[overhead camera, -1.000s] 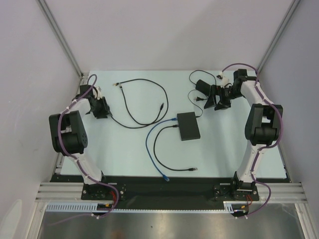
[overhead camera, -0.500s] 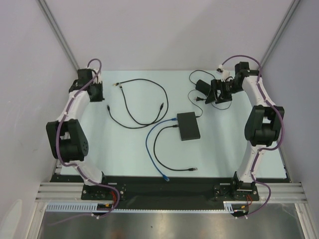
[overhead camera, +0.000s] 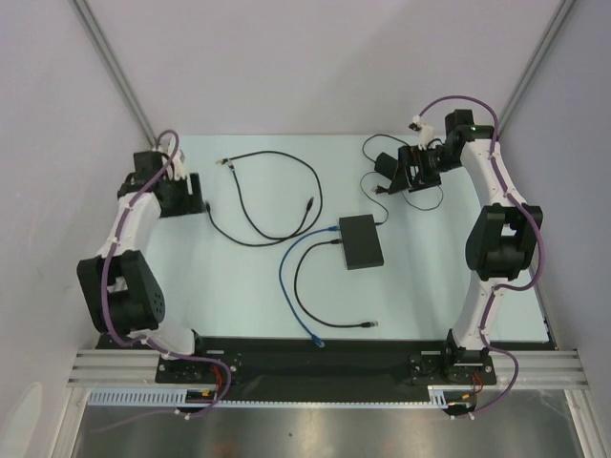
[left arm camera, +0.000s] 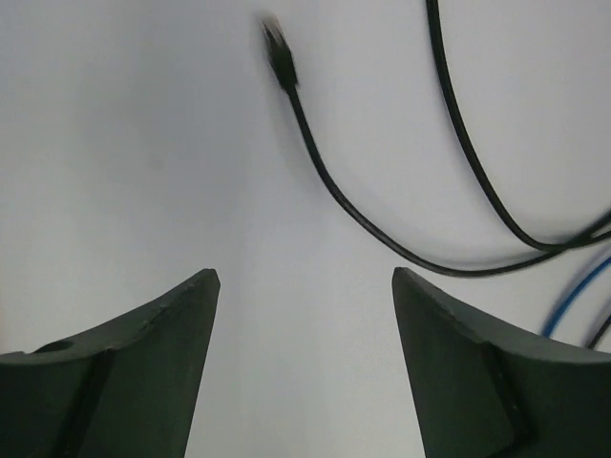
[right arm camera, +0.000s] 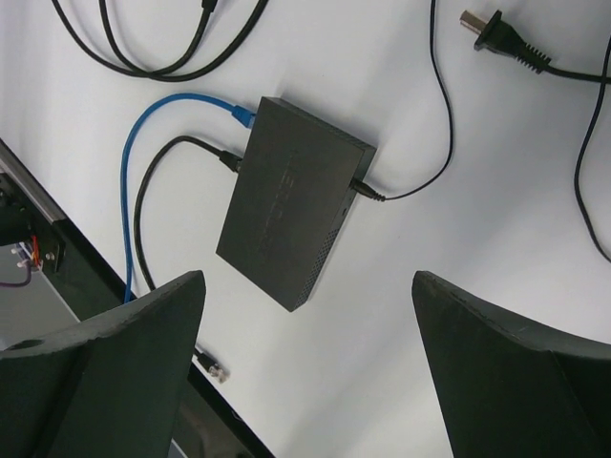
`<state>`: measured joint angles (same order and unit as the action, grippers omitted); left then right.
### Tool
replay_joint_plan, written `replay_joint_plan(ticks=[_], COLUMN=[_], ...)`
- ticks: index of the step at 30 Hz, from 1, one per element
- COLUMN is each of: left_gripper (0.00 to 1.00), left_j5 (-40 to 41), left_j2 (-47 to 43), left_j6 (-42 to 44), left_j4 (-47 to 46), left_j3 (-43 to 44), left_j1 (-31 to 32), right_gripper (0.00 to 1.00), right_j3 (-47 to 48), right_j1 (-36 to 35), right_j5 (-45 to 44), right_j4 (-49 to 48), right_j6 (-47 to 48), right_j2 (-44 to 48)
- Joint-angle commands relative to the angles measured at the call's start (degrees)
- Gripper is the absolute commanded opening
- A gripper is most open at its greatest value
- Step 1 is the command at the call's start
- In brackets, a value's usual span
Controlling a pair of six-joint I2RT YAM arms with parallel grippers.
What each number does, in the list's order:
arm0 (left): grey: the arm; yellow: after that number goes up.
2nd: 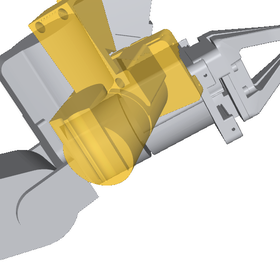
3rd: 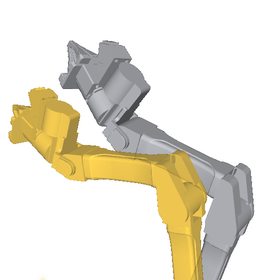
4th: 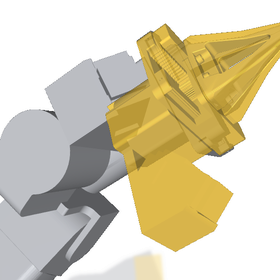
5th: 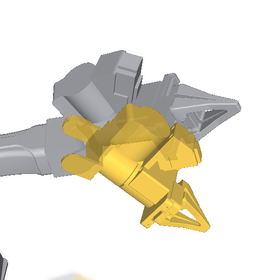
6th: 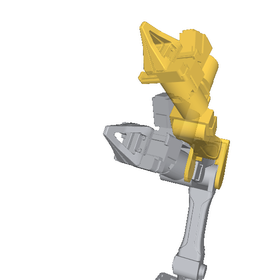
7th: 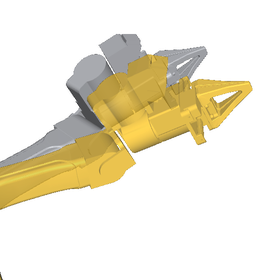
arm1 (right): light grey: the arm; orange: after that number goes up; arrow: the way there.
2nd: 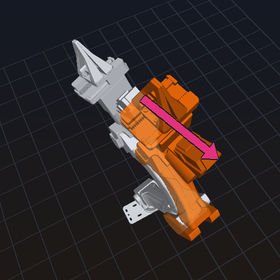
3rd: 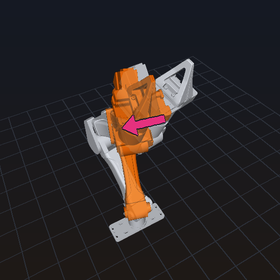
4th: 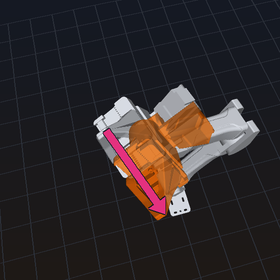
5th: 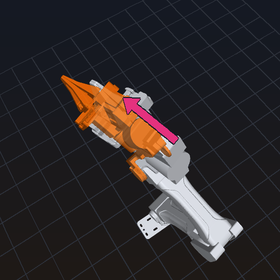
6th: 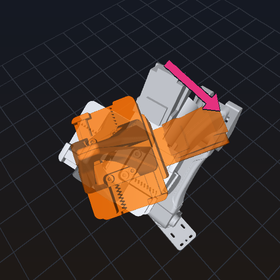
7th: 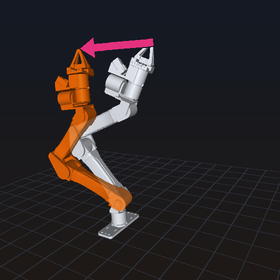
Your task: Insert the plug into the switch port
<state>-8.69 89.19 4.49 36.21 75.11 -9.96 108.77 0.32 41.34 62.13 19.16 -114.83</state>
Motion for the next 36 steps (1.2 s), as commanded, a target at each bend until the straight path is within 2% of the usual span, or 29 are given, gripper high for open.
replay_joint_plan(ticks=[1, 2, 6, 13, 19, 21, 22, 24, 25, 26, 28, 29, 31, 32, 34, 35, 36], left_gripper=[0.79, 0.82, 0.80, 0.77, 0.67, 0.58, 0.49, 0.41, 0.38, 0.24, 0.08, 0.00, 0.00, 0.00, 0.00, 0.00, 0.00], left_j5=[-10.99, -11.17, -12.49, -13.11, -12.23, -11.53, -11.27, -9.00, -7.67, -6.35, 0.20, 2.43, 8.48, 11.73, 17.44, 19.48, 21.59], left_j2=[1.07, 2.38, 7.31, 14.43, 19.78, 20.41, 20.41, 19.19, 18.05, 14.99, 12.08, 9.10, 6.63, 4.09, 1.09, -0.49, -3.55], left_j6=[-11.25, -12.39, -17.22, -23.74, -26.55, -26.55, -25.51, -24.01, -22.87, -19.82, -15.06, -8.86, -2.15, 4.32, 9.98, 16.10, 19.21], left_j4=[-6.31, -8.15, -15.44, -19.24, -19.16, -18.72, -18.19, -15.73, -14.86, -13.89, -9.07, -7.22, -0.74, 0.95, 2.55, 2.21, 1.77], left_j3=[-5.93, -7.51, -9.19, -9.90, -9.19, -8.49, -7.45, -6.21, -5.60, -4.02, -1.21, 2.28, 5.91, 8.45, 9.44, 8.83, 8.30], left_j1=[0.73, 0.64, 0.38, 0.46, 0.46, 0.46, 0.46, 0.55, 0.55, 0.73, 1.69, 2.22, 4.40, 5.11, 7.83, 9.15, 12.65], right_gripper=[0.96, 0.96, 0.95, 0.95, 0.95, 0.95, 0.95, 0.94, 0.92, 0.91, 0.88, 0.87, 0.84, 0.83, 0.83, 0.83, 0.82], right_j3=[2.85, 3.81, 4.08, 4.26, 3.99, 4.17, 4.69, 5.22, 5.31, 5.22, 5.05, 4.87, 4.96, 5.13, 5.48, 5.83, 6.80], right_j1=[-0.14, -0.14, -0.05, -0.05, -0.05, -0.05, -0.14, -0.14, -0.05, -0.05, -0.05, -0.05, 0.21, 0.21, 0.04, -0.05, -0.14], right_j5=[-0.21, -0.12, -0.03, -1.35, -2.32, -2.58, -2.84, -2.85, -2.85, -2.76, -2.85, -2.93, -2.32, -1.45, -0.83, -0.74, -0.74], right_j4=[3.69, 4.57, 6.69, 7.92, 8.27, 8.45, 8.88, 9.76, 9.94, 10.12, 10.21, 10.29, 10.21, 10.03, 9.59, 9.59, 9.68], right_j6=[0.96, 1.32, 2.02, 2.11, 1.94, 1.94, 2.11, 2.55, 2.73, 2.81, 3.08, 2.90, 2.55, 2.38, 2.20, 2.11, 2.11], right_j2=[1.54, 0.93, 0.74, 1.80, 2.94, 2.94, 2.77, 2.42, 2.24, 1.98, 1.71, 1.19, 0.83, 0.66, 0.13, -0.05, -0.66])
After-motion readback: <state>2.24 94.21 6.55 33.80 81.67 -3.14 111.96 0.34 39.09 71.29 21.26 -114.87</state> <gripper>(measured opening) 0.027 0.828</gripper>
